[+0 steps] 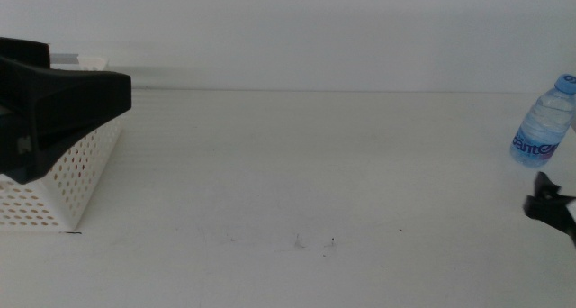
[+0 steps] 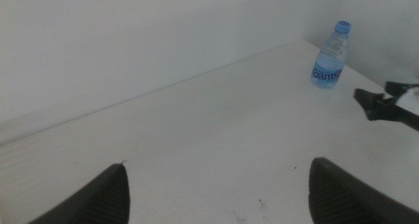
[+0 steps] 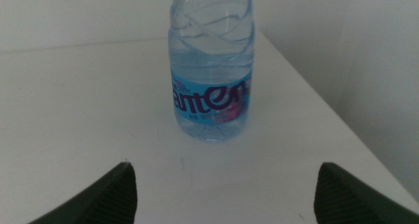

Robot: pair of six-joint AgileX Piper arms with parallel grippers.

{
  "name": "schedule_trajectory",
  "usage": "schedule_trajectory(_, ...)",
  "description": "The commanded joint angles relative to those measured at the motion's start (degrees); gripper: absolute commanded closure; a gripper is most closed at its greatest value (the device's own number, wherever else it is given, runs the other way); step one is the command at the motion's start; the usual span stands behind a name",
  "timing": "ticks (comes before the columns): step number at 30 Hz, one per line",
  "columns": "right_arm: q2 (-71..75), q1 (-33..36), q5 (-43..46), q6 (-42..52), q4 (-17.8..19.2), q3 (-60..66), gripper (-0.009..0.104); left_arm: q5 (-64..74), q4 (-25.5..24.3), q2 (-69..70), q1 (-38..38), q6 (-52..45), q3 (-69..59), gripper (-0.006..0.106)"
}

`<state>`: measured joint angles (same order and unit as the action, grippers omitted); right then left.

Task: Use arms to grab the bottles and put them into the dustbin to the left of the table.

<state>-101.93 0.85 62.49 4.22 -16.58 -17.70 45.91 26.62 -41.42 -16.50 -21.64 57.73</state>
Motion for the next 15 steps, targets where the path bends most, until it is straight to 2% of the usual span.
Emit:
schedule_trajectory(1,-5.0,-0.3,1.8,1.4,-0.5,-3.9,0.005,-0.8,0.0,0.1,-0.1,0.6,0.0,0.007)
schedule_trajectory(7,-14.2,-0.3,1.5,2.3,-0.7,-15.7,0.005,-0.8,0.0,0.1,-0.1,0.6,0.0,0.007)
schedule_trajectory(15,-21.8,-0.3,-6.6,3.9,-2.8,-28.9,0.005,-0.8,0.0,0.1,-0.1,0.6,0.0,0.007)
